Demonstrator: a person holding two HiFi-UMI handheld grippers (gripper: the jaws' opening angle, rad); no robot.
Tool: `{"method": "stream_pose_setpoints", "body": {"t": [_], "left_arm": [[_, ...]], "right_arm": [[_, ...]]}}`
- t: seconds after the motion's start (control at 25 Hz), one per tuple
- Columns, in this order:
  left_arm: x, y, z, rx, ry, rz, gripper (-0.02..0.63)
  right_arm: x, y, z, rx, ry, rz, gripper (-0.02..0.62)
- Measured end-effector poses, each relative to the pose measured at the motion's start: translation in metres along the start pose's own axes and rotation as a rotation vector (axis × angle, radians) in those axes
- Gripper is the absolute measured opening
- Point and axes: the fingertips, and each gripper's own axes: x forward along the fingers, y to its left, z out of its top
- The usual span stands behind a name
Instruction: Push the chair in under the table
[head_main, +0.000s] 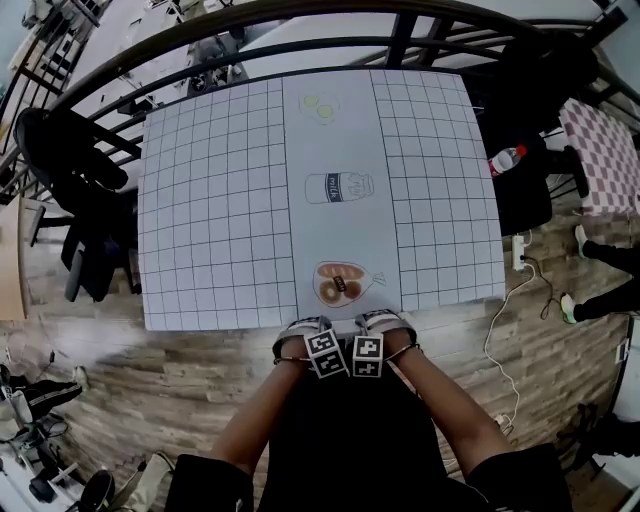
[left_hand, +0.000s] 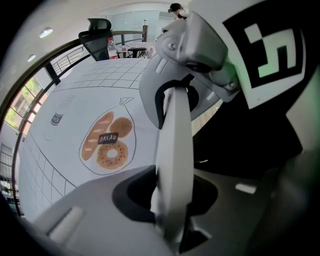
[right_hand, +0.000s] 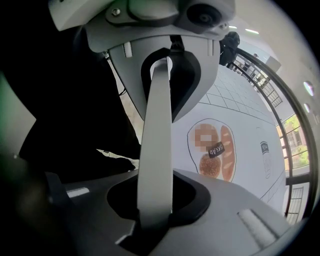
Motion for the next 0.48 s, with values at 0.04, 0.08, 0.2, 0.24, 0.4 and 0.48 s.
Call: {"method": "stream_pose_setpoints", "body": {"t": [0.04,0.08,0.2,0.24,0.4,0.48], "left_arm": [[0.001,0.0,0.0,0.001,-0.004,-0.008,0.1],[0.001,0.0,0.0,0.006,-0.007,-0.014,0.101],[0.004,0.0,-0.002,0.055,0.003,-0.02,0.098],[0.005,-0.001,-0.002,0.076,0.007,-0.018,0.095],[0.01,0.001,-0.005,0.075,0.006,-0.009,0.094],[0.013,0.0,-0.003,0.053,-0.008,-0.002,0.096]], "right_arm": [[0.001,0.0,0.0,0.001,-0.001,-0.001,0.077],[0.002,0.0,0.0,0.003,-0.003,-0.002,0.077],[0.005,-0.001,0.001,0.007,-0.007,-0.006,0.078],[0.006,-0.001,0.001,0.009,-0.006,-0.009,0.078],[0.011,-0.001,0.003,-0.001,-0.009,-0.022,0.081],[0.013,0.0,-0.001,-0.003,-0.001,-0.033,0.081]]}}
